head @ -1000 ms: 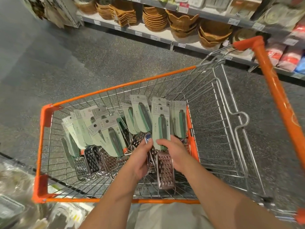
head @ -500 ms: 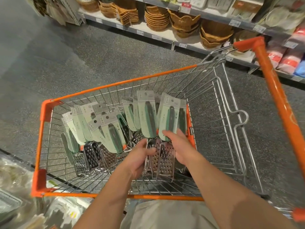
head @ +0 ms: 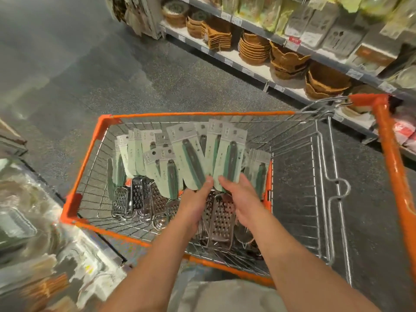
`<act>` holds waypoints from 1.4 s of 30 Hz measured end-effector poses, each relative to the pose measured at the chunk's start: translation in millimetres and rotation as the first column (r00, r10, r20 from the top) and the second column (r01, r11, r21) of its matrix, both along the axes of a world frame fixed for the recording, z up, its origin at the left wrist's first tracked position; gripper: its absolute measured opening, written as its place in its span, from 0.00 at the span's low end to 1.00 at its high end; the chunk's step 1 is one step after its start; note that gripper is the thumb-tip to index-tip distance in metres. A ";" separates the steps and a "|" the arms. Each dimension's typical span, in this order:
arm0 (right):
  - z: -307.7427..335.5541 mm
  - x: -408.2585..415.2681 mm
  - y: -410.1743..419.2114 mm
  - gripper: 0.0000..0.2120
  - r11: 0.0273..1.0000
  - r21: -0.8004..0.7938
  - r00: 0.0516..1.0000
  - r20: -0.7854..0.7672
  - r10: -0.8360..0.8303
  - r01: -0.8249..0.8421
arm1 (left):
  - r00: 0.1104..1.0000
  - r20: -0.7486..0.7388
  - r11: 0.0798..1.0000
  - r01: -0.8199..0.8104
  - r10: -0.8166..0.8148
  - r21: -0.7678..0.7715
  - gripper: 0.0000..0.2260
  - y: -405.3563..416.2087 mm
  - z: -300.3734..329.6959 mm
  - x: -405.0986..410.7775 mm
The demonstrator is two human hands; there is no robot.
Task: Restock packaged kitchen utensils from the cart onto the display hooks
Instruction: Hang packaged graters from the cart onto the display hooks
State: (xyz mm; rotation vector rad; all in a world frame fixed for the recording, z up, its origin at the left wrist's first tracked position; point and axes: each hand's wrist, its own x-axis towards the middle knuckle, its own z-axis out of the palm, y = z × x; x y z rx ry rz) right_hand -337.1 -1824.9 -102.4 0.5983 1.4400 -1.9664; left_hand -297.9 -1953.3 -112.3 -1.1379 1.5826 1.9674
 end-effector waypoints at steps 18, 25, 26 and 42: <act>87.2 48.1 26.2 0.12 0.795 0.153 0.732 -0.319 0.602 -0.587 | 0.664 -0.332 0.678 -0.729 0.669 -0.093 0.15 80.2 95.1 128.2; 115.6 95.3 25.9 0.24 0.679 0.167 0.598 -0.356 0.718 -0.715 | 0.502 -0.402 0.491 -0.860 0.766 -0.138 0.07 106.2 125.8 188.0; 119.4 104.7 23.5 0.26 0.661 0.175 0.576 -0.363 0.733 -0.730 | 0.487 -0.410 0.468 -0.870 0.771 -0.154 0.06 108.4 129.1 198.1; 161.8 339.3 -64.8 0.19 0.067 0.163 -0.017 -0.463 0.886 -0.984 | 0.007 -0.386 -0.081 -0.974 0.922 -0.211 0.06 120.4 159.8 441.3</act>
